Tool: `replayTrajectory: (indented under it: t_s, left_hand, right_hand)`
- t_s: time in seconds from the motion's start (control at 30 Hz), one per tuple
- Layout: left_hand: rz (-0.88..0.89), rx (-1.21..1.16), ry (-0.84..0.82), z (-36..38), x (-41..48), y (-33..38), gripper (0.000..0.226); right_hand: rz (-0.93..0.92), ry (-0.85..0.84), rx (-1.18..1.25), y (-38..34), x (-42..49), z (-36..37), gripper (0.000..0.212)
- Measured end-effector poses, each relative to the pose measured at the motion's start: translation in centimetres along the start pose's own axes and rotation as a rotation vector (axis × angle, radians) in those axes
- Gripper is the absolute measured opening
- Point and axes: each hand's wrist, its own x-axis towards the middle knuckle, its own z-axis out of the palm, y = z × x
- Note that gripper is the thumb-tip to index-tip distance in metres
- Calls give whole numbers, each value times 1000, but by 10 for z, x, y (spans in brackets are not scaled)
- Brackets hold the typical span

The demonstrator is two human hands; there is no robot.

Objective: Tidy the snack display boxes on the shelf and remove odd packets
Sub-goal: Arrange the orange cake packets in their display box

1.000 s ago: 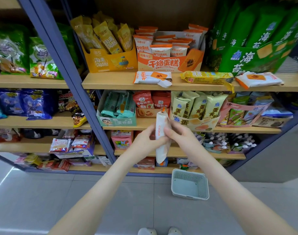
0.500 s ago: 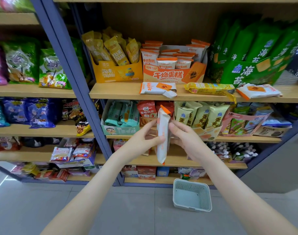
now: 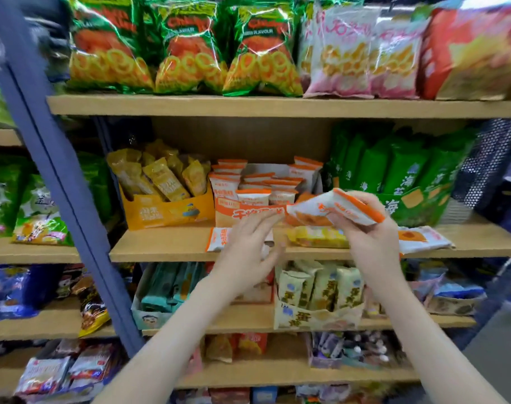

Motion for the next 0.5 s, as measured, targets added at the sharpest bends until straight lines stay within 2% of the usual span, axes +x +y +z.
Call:
replayTrajectory:
  t_s: [0.07, 0.17, 0.23, 0.33, 0.43, 0.5]
  left_hand:
    - [94, 131, 175, 12, 31, -10, 41]
    - [176, 346, 276, 29, 81, -17, 36]
    - [156, 501, 234, 41, 107, -28, 41]
    - [42, 669, 58, 57, 128, -44, 53]
    - [-60, 669, -31, 64, 128, -54, 59]
    - [-54, 688, -30, 66, 128, -57, 60]
  right_hand:
    - [-64, 63, 23, 16, 27, -11, 30]
    - [-92, 149, 123, 44, 65, -18, 36]
    - [-96, 132, 176, 60, 84, -16, 32]
    - [-123, 48, 129, 83, 102, -11, 38]
    - [-98, -91, -12, 107, 111, -10, 36]
    - [-34, -128, -63, 119, 115, -10, 35]
